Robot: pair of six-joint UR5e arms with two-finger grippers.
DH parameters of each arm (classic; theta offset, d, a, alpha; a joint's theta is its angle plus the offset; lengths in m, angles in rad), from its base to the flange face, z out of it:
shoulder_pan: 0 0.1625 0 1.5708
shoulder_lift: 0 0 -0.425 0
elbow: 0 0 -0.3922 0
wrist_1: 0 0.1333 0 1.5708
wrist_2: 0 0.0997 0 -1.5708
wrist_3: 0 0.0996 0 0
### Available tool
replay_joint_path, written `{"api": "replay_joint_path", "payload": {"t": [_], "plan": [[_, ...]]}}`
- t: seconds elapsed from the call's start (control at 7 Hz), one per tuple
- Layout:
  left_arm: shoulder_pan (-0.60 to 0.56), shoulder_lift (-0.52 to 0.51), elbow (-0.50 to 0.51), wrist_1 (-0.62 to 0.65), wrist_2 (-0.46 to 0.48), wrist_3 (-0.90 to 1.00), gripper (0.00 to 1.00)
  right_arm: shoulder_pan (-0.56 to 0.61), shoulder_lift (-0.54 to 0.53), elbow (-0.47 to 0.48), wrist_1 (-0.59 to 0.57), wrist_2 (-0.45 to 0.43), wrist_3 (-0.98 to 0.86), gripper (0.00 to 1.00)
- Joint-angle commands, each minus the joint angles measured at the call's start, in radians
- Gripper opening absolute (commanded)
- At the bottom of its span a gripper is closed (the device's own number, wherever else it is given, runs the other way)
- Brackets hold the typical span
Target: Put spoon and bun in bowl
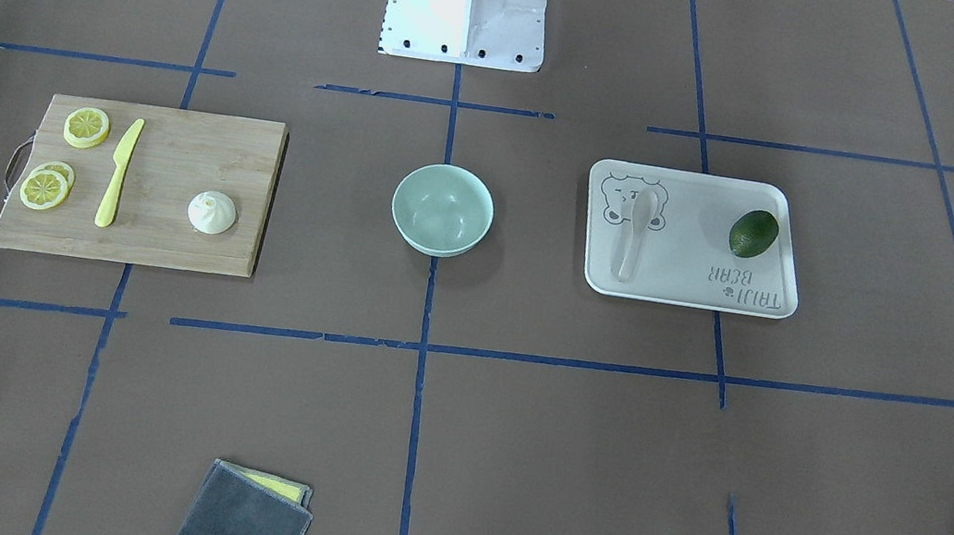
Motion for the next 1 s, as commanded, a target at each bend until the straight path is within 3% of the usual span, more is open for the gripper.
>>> {"api": "replay_joint_path", "payload": {"t": [0.0,0.14,0.43,0.71,0.86], "plan": [[0.191,-0.009,-0.058,-0.191,0.025,-0.329,1.0,-0.024,-0.012,-0.001,0.069,0.041,0.004,1.0],[0.277,-0.026,-0.107,-0.196,0.103,-0.424,1.0,-0.059,-0.006,0.003,0.08,0.044,0.031,1.0],[0.456,-0.18,-0.075,-0.196,0.184,-0.675,0.93,-0.131,-0.004,0.003,0.198,0.041,0.04,1.0],[0.639,-0.257,-0.045,-0.19,0.383,-0.764,0.87,-0.173,0.021,0.012,0.221,0.033,0.17,1.0],[0.643,-0.256,-0.007,-0.189,0.402,-0.767,0.87,-0.199,0.037,0.024,0.224,0.029,0.206,1.0]]}}
